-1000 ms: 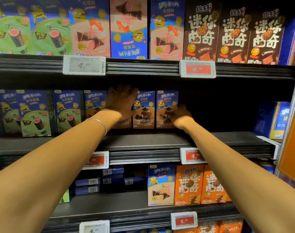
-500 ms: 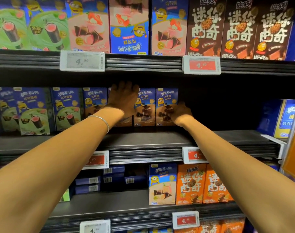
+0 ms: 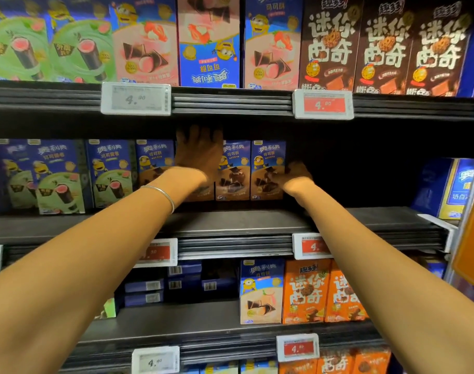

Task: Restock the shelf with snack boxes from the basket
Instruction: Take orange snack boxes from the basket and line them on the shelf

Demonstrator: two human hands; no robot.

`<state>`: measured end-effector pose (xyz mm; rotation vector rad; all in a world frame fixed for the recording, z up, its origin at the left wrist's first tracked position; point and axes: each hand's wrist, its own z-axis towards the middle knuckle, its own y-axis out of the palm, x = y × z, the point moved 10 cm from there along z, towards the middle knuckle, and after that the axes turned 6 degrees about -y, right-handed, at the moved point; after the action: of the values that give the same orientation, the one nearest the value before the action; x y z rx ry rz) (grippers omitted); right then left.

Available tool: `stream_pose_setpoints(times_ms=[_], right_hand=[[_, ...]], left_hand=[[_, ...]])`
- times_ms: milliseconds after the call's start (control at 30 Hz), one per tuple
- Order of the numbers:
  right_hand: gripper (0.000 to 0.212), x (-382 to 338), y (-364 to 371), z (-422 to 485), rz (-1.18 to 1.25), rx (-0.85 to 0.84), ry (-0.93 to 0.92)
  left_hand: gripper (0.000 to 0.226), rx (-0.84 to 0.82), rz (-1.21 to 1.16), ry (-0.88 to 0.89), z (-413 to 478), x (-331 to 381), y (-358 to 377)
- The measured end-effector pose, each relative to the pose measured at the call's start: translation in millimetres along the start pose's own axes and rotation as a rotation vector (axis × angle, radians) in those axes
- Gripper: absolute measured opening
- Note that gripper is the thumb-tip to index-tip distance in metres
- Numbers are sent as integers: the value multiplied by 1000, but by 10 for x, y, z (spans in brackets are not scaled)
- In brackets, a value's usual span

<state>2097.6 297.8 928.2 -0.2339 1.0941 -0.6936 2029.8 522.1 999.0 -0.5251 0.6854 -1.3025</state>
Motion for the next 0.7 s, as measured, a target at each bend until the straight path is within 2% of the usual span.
stream_pose_setpoints(times_ms=[67, 133, 200, 267, 333, 433, 533, 633, 700], right_hand=[[56, -46, -105, -127, 228, 39, -7], [45, -126, -208, -311, 386, 44, -22], [31, -216, -340, -568, 485, 41, -29], [37, -364, -455, -893, 519, 0, -86], [42, -513, -539, -1269, 569, -55, -161], [34, -596, -574, -1844, 690, -141, -225], [28, -409, -442, -2407, 799, -282, -230], [39, 68, -105, -3017, 888, -487, -115], [41, 527, 255, -3460, 863, -613, 61]], left_hand=[[110, -51, -136, -70, -80, -65, -115], [101, -120, -356, -132, -231, -126, -231], [71, -106, -605, -144, -471, -162, -382], [50, -21, -792, -164, -813, -240, -571], [53, 55, -962, -164, -1181, -293, -736], [53, 130, -1176, -150, -1812, -304, -839], [43, 142, -1200, -151, -2594, -242, -712], [41, 26, -1247, -189, -3478, -103, -345], [50, -177, -1336, -288, -4090, 46, 72]])
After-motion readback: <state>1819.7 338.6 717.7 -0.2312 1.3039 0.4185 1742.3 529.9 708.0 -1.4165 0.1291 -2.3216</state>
